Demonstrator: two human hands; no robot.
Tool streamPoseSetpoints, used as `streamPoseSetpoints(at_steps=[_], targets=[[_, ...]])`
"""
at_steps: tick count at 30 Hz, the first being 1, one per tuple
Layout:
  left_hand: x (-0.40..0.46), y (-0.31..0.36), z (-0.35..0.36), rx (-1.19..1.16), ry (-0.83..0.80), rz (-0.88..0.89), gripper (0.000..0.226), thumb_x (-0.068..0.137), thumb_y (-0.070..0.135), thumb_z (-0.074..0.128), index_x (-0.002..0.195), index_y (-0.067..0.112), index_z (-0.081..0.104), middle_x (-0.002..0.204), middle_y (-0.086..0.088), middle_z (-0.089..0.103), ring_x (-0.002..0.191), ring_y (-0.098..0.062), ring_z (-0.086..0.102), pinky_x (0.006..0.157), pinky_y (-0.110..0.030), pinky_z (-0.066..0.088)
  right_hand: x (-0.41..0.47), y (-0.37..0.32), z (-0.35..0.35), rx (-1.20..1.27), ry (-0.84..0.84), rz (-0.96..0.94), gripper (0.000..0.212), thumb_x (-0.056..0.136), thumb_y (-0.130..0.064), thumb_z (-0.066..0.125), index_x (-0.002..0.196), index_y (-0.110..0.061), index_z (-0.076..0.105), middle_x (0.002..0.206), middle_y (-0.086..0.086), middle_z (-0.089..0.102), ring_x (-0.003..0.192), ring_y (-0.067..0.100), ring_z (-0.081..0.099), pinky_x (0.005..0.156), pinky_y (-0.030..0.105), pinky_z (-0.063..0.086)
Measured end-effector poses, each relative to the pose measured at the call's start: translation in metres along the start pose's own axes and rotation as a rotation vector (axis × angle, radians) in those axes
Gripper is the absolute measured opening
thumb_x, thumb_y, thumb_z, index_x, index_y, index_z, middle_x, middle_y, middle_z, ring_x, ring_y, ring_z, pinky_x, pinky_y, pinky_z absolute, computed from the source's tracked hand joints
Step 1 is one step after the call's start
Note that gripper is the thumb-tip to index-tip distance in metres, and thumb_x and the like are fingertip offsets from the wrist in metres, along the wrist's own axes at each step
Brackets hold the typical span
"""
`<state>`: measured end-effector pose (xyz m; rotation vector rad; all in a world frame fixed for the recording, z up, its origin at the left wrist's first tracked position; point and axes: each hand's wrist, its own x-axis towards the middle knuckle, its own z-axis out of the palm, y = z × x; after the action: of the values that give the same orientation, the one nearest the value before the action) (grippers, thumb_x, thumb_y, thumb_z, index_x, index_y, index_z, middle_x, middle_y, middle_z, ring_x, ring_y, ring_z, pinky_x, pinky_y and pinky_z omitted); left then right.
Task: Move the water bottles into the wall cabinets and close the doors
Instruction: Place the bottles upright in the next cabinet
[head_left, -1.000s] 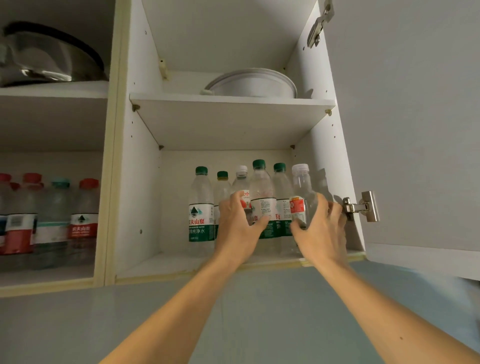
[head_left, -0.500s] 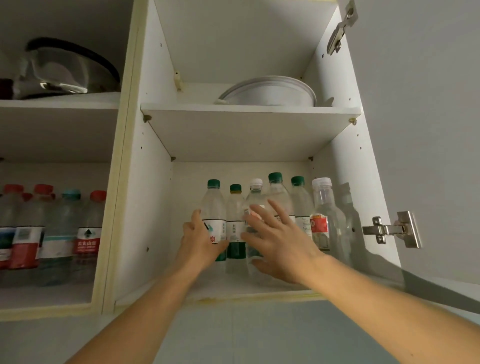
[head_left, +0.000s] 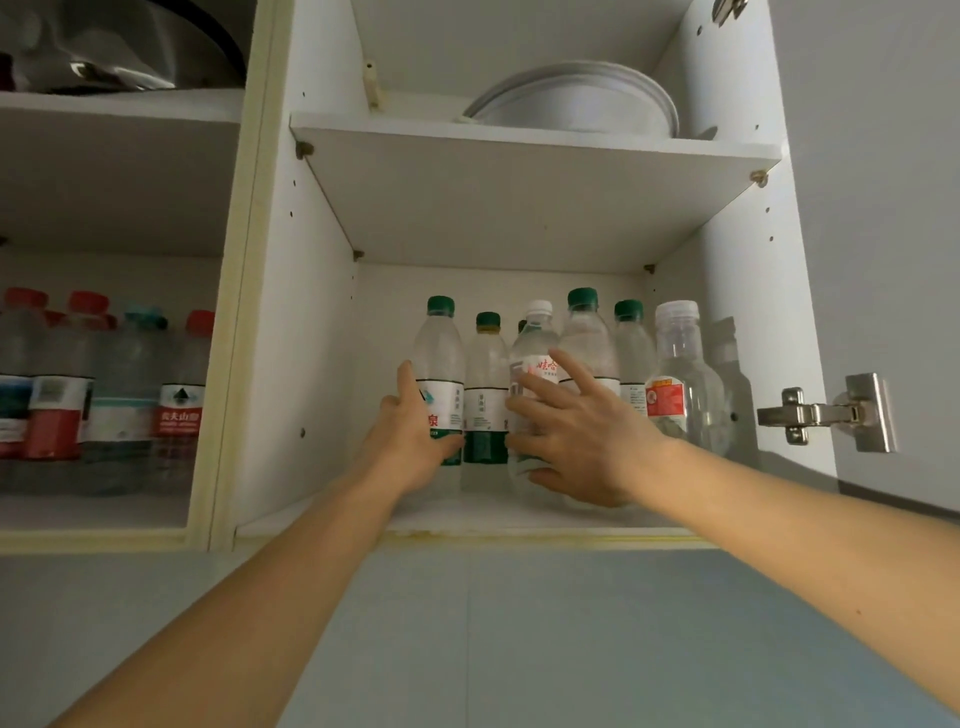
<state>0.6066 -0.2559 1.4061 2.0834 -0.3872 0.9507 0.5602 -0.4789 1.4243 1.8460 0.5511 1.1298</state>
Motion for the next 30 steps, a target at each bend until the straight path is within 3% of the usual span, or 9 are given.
streamPoseSetpoints(at_steps=[7,13,15,18,21,23,26,28,30], targets=[[-0.003,-0.002,-0.001,-0.016,0.004,0.016,0.108,0.080,0.019,0.084,0.153,0.034,0.006,0.125,-0.010,0.051,0.102,-0.026,0.061,0.089,-0.052,0.058,-0.007,0.004,0.001,-0.010,-0.033,-0.012,0.047,0.097,-0.057,0.038,0.132,-0.035,0.062,0.153,0.009,0.043,0.150,0.040,0.021,0.119,0.065,-0.002],[-0.008,-0.001,-0.003,0.016,0.002,0.021,0.109,0.084,0.023,0.081,0.156,0.032,0.001,0.128,-0.009,0.050,0.097,-0.021,0.060,0.087,-0.045,0.058,-0.022,0.003,-0.002,0.011,-0.082,0.022,0.045,0.100,-0.052,0.037,0.135,-0.034,0.060,0.156,0.010,0.043,0.150,0.039,0.025,0.121,0.064,-0.002],[-0.008,-0.001,-0.003,0.028,0.007,0.016,0.108,0.084,0.024,0.081,0.156,0.031,0.001,0.128,-0.010,0.051,0.095,-0.021,0.061,0.086,-0.044,0.058,-0.025,0.004,-0.002,0.024,-0.110,0.040,0.047,0.102,-0.051,0.035,0.142,-0.035,0.052,0.162,0.010,0.034,0.153,0.038,0.017,0.121,0.063,-0.007],[-0.010,0.002,-0.003,0.058,0.017,0.017,0.108,0.085,0.026,0.080,0.156,0.032,-0.001,0.127,-0.009,0.049,0.087,-0.017,0.056,0.076,-0.037,0.054,-0.026,0.005,0.003,-0.009,-0.204,0.053,0.053,0.105,-0.051,0.025,0.155,-0.036,0.027,0.169,0.010,0.005,0.155,0.036,-0.010,0.116,0.063,-0.020],[-0.014,0.005,-0.004,0.072,0.004,0.010,0.108,0.086,0.029,0.078,0.156,0.033,-0.004,0.126,-0.007,0.048,0.090,-0.017,0.057,0.072,-0.033,0.051,-0.019,-0.002,0.002,0.026,-0.234,0.085,0.052,0.105,-0.048,0.031,0.155,-0.033,0.024,0.169,0.011,0.003,0.154,0.037,-0.013,0.113,0.064,-0.023],[-0.015,0.006,-0.005,0.082,-0.010,0.003,0.110,0.087,0.031,0.078,0.156,0.033,-0.007,0.126,-0.007,0.047,0.091,-0.017,0.058,0.075,-0.035,0.054,-0.010,-0.007,-0.005,0.102,-0.184,0.129,0.050,0.104,-0.041,0.039,0.152,-0.029,0.031,0.166,0.012,0.014,0.155,0.037,-0.001,0.117,0.064,-0.016],[-0.013,0.009,-0.008,0.131,-0.015,0.004,0.118,0.085,0.033,0.080,0.156,0.033,-0.014,0.125,-0.009,0.049,0.087,-0.015,0.055,0.073,-0.034,0.053,0.010,-0.010,-0.015,0.259,-0.062,0.212,0.049,0.099,-0.024,0.052,0.147,-0.023,0.041,0.159,0.011,0.028,0.150,0.034,0.019,0.124,0.055,0.010],[-0.012,0.012,-0.013,0.157,-0.043,-0.003,0.123,0.084,0.032,0.081,0.155,0.035,-0.020,0.125,-0.009,0.051,0.089,-0.017,0.058,0.076,-0.036,0.056,0.024,-0.012,-0.023,0.556,0.006,0.349,0.053,0.099,-0.017,0.051,0.150,-0.024,0.037,0.160,0.006,0.028,0.148,0.030,0.027,0.119,0.046,0.030],[-0.009,0.013,-0.019,0.155,-0.086,-0.018,0.126,0.083,0.029,0.082,0.154,0.036,-0.022,0.124,-0.010,0.056,0.095,-0.023,0.064,0.083,-0.044,0.059,0.040,-0.015,-0.031,0.940,0.043,0.509,0.059,0.099,-0.012,0.048,0.154,-0.024,0.029,0.161,0.004,0.029,0.146,0.028,0.031,0.113,0.041,0.037]])
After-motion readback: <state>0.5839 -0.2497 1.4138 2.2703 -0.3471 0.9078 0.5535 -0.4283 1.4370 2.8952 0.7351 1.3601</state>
